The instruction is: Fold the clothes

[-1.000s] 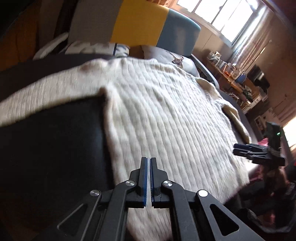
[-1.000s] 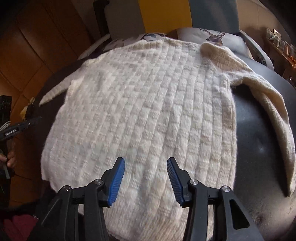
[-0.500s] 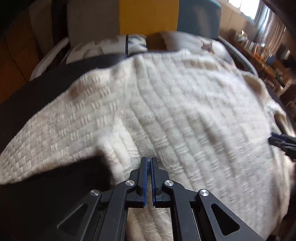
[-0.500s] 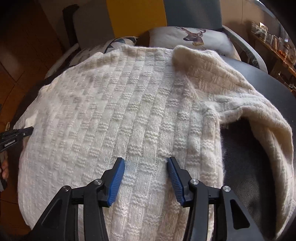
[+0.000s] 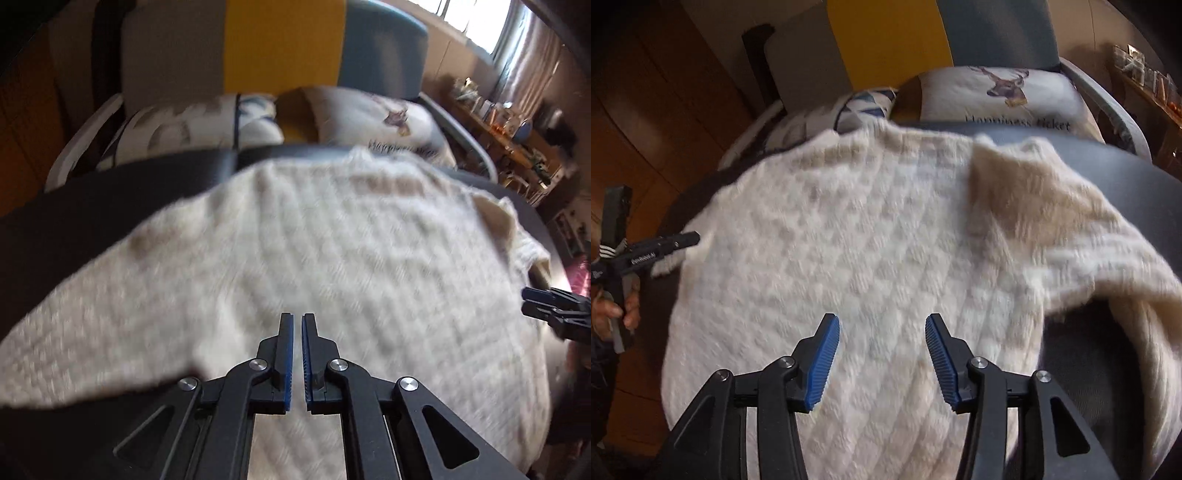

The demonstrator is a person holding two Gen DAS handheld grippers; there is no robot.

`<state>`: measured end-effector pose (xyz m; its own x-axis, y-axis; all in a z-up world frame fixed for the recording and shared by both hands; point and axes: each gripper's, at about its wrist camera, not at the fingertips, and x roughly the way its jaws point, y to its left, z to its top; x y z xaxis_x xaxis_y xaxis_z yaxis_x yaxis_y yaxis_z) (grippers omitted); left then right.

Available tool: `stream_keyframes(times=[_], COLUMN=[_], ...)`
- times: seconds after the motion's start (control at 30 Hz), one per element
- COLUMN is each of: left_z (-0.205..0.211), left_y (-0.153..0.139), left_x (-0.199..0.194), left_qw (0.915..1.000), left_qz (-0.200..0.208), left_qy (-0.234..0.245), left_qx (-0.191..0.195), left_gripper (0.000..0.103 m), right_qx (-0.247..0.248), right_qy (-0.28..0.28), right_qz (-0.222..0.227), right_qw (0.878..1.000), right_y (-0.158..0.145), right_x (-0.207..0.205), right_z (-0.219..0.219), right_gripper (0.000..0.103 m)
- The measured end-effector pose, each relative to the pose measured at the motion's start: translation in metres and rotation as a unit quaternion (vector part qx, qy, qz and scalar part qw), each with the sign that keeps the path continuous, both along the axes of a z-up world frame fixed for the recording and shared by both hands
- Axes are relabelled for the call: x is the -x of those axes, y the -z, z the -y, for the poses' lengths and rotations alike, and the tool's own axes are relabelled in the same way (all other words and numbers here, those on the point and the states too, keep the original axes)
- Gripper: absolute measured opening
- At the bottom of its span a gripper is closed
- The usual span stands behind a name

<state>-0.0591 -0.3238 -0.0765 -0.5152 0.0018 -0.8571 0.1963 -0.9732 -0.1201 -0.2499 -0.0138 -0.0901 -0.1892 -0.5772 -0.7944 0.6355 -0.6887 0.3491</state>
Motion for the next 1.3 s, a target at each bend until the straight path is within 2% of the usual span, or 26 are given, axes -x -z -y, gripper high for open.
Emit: stream_keyframes(times=[0.07,0.13,0.3,0.37,0.57,0.63,0.7,0.73,0.77,0.8,0.83,0.9,0.93,0.97,1.03,1.1,1.2,1.27,1.3], left_z=[0.001,-0.001,-0.008,-0.008,-0.002,-0.006,-0.011,-0.014,-0.017,-0.02,-0.024,-0.033,-0.037,-0.042,-0.052,-0.06,-0.066,-0.056,-0.048], left_y=[-0.007,-0.008,0.003,0.009,0.027,0.032,0.037,0.04,0.042,0.041,0.037,0.027,0.023,0.02,0.021,0.023,0.039,0.047,0.045], left_x=[0.034,0.07,0.137,0.158,0.198,0.201,0.204,0.205,0.206,0.206,0.201,0.189,0.183,0.177,0.174,0.174,0.184,0.187,0.187], left_qw=[0.9996,0.9984,0.9911,0.9878,0.9796,0.9784,0.9774,0.9768,0.9763,0.9775,0.9789,0.9802,0.9807,0.9809,0.981,0.9789,0.978,0.9858,0.99], left_qz=[-0.016,-0.025,-0.021,-0.016,0.007,0.013,0.02,0.023,0.026,0.023,0.008,-0.029,-0.047,-0.064,-0.087,-0.098,-0.076,-0.052,-0.05], left_qy=[0.018,0.048,0.129,0.154,0.196,0.202,0.207,0.209,0.212,0.208,0.203,0.196,0.19,0.183,0.142,0.117,0.098,0.082,0.081], left_qx=[0.011,0.015,0.024,0.015,-0.045,-0.044,-0.04,-0.038,-0.036,-0.025,-0.016,-0.003,0.007,0.019,0.098,0.136,0.168,0.136,0.104], left_gripper=[0.005,0.005,0.008,0.016,0.022,0.025,0.029,0.029,0.028,0.025,0.005,0.004,0.0,0.0,0.0,0.0,0.0,0.0,0.0], right_qx=[0.041,0.055,0.035,0.029,0.015,0.018,-0.002,-0.017,-0.031,-0.034,-0.038,-0.027,-0.033,-0.045,-0.069,-0.105,-0.152,-0.139,-0.128], right_qy=[-0.016,-0.03,-0.083,-0.101,-0.141,-0.155,-0.156,-0.156,-0.155,-0.157,-0.158,-0.162,-0.161,-0.151,-0.131,-0.121,-0.108,-0.091,-0.086], right_qz=[0.014,0.026,0.039,0.056,0.132,0.16,0.128,0.106,0.084,0.06,0.036,-0.013,-0.05,-0.08,-0.121,-0.159,-0.201,-0.193,-0.186], right_qw=[0.999,0.998,0.995,0.993,0.981,0.975,0.979,0.982,0.984,0.985,0.986,0.986,0.985,0.984,0.982,0.974,0.962,0.967,0.97], right_y=[-0.008,-0.016,-0.015,-0.007,0.034,0.045,0.045,0.043,0.042,0.036,0.03,0.016,0.009,0.01,0.015,0.025,0.04,0.043,0.04], right_x=[0.034,0.065,0.133,0.152,0.192,0.193,0.186,0.181,0.175,0.168,0.16,0.144,0.134,0.129,0.124,0.117,0.109,0.112,0.113], right_z=[0.021,0.044,0.101,0.121,0.153,0.158,0.163,0.164,0.166,0.167,0.168,0.167,0.166,0.164,0.162,0.166,0.173,0.17,0.166], right_gripper=[0.049,0.049,0.05,0.05,0.05,0.05,0.047,0.035,0.012,0.006,0.007,0.006,0.006,0.006,0.006,0.006,0.006,0.006,0.006])
